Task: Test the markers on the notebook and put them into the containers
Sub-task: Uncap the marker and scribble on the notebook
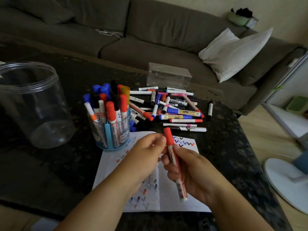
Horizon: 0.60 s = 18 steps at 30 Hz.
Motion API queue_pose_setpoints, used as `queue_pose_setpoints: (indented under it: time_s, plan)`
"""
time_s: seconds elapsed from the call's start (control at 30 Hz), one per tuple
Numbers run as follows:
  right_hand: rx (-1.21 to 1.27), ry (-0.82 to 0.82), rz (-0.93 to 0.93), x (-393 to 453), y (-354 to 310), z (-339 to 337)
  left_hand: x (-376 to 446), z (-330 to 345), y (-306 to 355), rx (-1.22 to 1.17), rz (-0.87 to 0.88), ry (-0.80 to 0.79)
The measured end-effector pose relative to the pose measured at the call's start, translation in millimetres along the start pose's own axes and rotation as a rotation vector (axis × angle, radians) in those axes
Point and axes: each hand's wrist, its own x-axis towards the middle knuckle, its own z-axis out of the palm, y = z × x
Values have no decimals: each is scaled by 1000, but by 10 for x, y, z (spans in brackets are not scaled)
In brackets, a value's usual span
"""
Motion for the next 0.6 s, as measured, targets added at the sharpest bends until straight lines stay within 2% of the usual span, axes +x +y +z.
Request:
queue_pose_setpoints:
  time_s: [0.17, 0.27, 0.47, 0.6]
  plan:
    - [205, -163, 93, 17, 30, 20, -32, -53, 96, -509, -114, -231]
    - [167, -210, 31, 33, 41, 57, -51, -57, 152, -676, -107, -269]
    - [-295, 29, -140, 36, 106, 149, -19, 13, 108, -652, -96, -68]
    - [-801, 249, -303, 30, 166, 110, 12, 103, 0, -587, -109, 23]
